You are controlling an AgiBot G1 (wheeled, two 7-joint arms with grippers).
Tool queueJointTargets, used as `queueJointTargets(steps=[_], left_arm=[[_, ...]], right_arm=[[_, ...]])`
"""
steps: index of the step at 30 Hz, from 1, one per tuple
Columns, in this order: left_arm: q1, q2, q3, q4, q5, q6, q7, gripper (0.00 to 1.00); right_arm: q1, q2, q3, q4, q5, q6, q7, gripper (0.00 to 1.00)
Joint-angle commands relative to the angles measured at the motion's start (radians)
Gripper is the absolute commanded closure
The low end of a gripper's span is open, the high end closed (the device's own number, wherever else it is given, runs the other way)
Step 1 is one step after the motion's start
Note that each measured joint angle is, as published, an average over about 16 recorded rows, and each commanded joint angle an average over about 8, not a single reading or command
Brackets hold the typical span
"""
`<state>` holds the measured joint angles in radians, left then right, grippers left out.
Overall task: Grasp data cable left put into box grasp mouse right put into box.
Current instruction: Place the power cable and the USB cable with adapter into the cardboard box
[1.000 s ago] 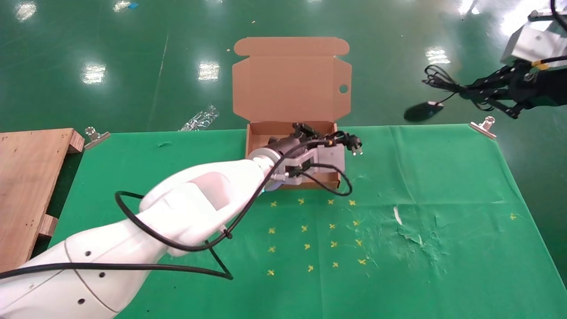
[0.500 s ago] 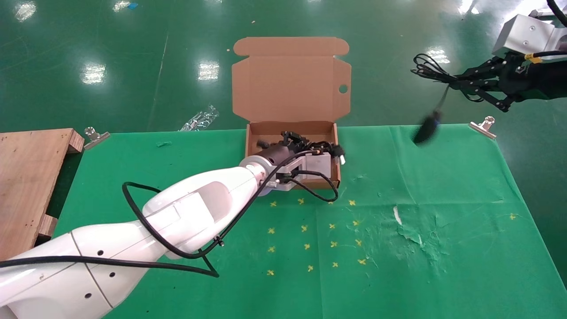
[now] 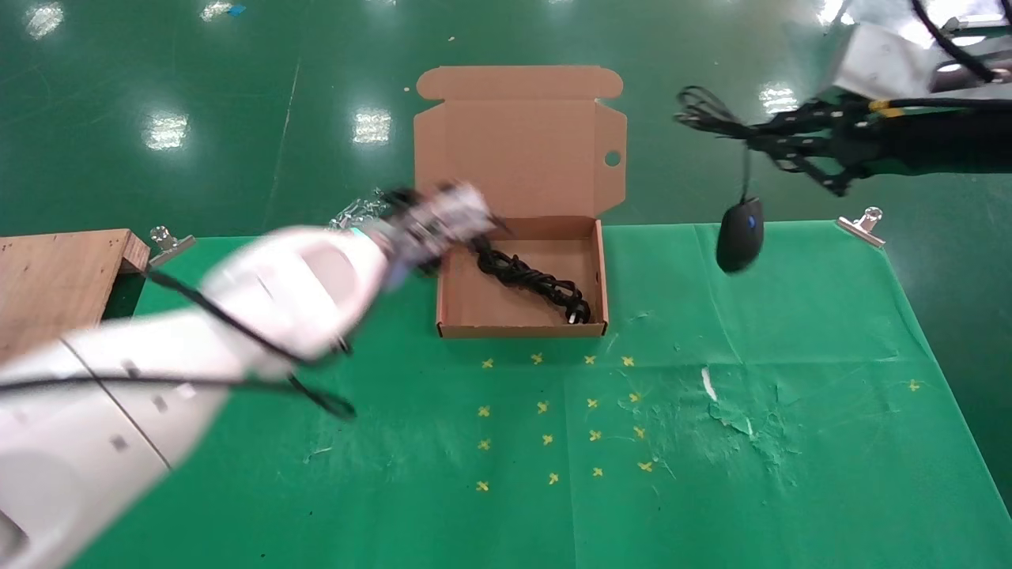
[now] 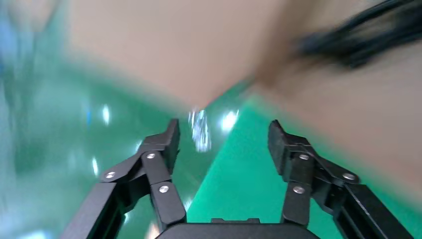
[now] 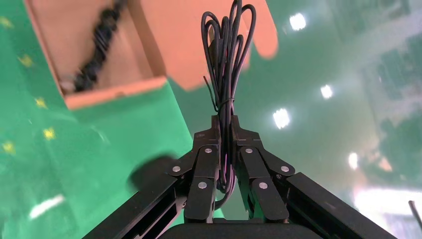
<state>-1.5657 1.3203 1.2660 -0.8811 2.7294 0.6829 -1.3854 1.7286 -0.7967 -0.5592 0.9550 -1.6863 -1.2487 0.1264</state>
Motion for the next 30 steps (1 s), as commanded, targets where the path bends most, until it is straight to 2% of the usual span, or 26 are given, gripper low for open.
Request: queueJointTargets(steps=[1,7,12,19,24,25,30], left_arm=[[-0.034,-0.008,-0.028,0.03,-0.005,0.066,-0.075,0.0],[-0.093,-0.095,-0.075,0.069,-0.062,0.096,-0.098,0.0],[-0.101,-0.113,-0.079,0.071,-0.087,0.094,-0.08,0.0],[-0.104,-0.112,-0.079,0.077,-0.096,0.091,-0.07,0.0],[-0.104,-0.111,-0.079,0.08,-0.098,0.089,-0.068,0.0],[-0.105,-0.111,-0.079,0.081,-0.098,0.089,-0.068,0.0],[-0.106,-0.113,-0.08,0.083,-0.1,0.089,-0.067,0.0]], right_arm=[[-0.011,-0.009,0.003,0.019,0.015,0.002,0.002,1.0],[-0.033,-0.104,-0.013,0.004,0.047,0.005,-0.053,1.0],[-0.043,-0.218,-0.038,-0.061,0.053,0.025,-0.125,1.0],[-0.061,-0.39,-0.065,-0.281,0.048,0.102,-0.242,1.0],[-0.076,-0.453,-0.053,-0.462,0.062,0.18,-0.348,1.0],[-0.079,-0.459,-0.049,-0.495,0.068,0.192,-0.368,0.94],[-0.088,-0.481,-0.03,-0.606,0.094,0.232,-0.438,0.31]])
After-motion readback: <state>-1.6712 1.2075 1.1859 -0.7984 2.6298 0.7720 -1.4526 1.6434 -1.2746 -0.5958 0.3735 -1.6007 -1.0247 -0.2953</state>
